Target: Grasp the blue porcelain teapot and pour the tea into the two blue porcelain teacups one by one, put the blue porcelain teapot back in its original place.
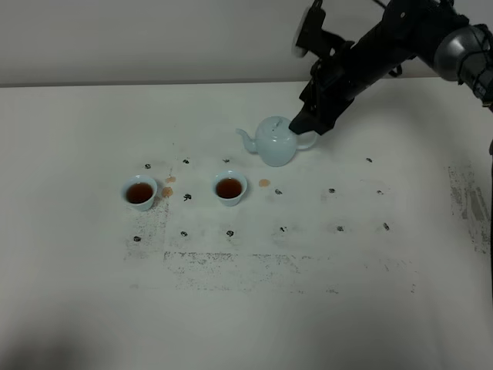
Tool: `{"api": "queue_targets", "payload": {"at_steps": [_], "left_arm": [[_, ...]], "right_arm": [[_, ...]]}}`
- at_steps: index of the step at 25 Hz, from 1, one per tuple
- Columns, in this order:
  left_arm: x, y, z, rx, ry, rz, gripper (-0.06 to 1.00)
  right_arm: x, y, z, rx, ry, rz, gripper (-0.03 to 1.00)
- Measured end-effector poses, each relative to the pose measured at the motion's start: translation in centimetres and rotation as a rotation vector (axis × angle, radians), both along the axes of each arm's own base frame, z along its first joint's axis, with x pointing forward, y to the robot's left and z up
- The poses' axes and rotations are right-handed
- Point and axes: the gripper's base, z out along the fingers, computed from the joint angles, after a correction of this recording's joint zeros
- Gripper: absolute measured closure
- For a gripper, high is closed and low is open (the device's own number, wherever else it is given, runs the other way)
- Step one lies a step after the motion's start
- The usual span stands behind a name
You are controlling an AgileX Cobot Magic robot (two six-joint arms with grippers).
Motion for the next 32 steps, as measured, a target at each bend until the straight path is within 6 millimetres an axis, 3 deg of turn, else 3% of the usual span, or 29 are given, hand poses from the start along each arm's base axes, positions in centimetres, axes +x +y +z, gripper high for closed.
{"api": "queue_targets", "payload": {"at_steps": [3, 6, 12, 16, 23, 28, 32], "left_arm": [[0.0, 0.0, 0.0, 0.0, 0.0, 0.0, 0.28], [0.0, 0.0, 0.0, 0.0, 0.0, 0.0, 0.28], [0.0, 0.0, 0.0, 0.0, 0.0, 0.0, 0.28], [0.0, 0.0, 0.0, 0.0, 0.0, 0.0, 0.28], [0.0, 0.0, 0.0, 0.0, 0.0, 0.0, 0.28], [0.0, 0.0, 0.0, 0.0, 0.0, 0.0, 0.28], [0.0, 0.0, 0.0, 0.0, 0.0, 0.0, 0.28]], "right_arm": [[0.0, -0.6, 3.1, 0.065, 0.032, -0.205, 0.37], [0.0, -1.3, 4.6, 0.079, 0.075, -0.363, 0.38], [-0.2, -2.9, 4.4, 0.002, 0.208, -0.651, 0.38], [0.1, -5.7, 4.1, -0.085, 0.21, -0.831, 0.38], [0.5, -12.2, 3.9, -0.111, 0.245, -0.985, 0.38], [-0.2, -12.7, 4.9, -0.104, 0.243, -1.006, 0.38], [-3.4, -12.7, 6.6, -0.125, 0.28, -1.006, 0.38]]}}
